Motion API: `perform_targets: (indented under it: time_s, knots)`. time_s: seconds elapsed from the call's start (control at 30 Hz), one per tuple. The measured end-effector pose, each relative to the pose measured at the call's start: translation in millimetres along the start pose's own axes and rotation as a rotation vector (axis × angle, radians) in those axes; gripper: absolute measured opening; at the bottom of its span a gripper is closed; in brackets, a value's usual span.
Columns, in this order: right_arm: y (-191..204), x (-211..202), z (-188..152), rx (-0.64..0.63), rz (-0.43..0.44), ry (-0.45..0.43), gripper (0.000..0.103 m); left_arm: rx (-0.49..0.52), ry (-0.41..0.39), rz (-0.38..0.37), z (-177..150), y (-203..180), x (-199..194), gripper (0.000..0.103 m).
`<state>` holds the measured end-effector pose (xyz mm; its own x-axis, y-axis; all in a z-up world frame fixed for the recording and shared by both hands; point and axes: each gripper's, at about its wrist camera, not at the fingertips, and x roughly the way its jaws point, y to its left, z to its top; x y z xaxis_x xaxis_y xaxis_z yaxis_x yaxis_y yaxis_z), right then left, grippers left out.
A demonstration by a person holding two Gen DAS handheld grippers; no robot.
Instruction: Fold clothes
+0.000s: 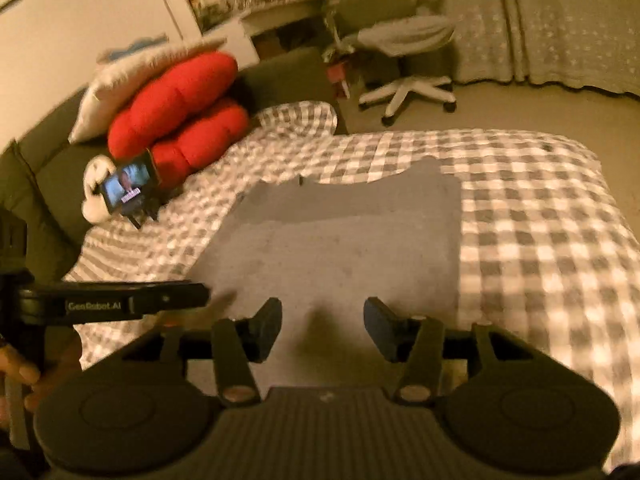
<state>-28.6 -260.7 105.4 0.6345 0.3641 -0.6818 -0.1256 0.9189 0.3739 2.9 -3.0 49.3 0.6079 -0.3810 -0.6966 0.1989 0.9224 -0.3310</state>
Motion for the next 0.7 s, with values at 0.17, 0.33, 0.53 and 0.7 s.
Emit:
perform_targets:
  time_s: [0.17, 0.33, 0.53, 0.7]
  knots:
    - [1.5, 36.7, 24.3, -0.033, 0.054, 0.062, 0.048, 0.029, 0.01, 0.048, 6.9, 0.2, 33.1, 0.029]
    - [5.1, 61.3, 18.9, -0.114, 0.037, 0.088, 0.046, 0.047, -0.015, 0.023, 4.2, 10.5, 42.3, 0.029]
    - [1.5, 57.1, 19.9, -0.112, 0.01, 0.076, 0.043, 0.024, -0.023, -0.011, 2.7, 21.7, 36.6, 0.029]
    - [-17.9, 47.8, 21.2, -0.048, -0.027, 0.065, 0.042, -0.042, -0.032, -0.024, 2.5, 36.2, 27.8, 0.028]
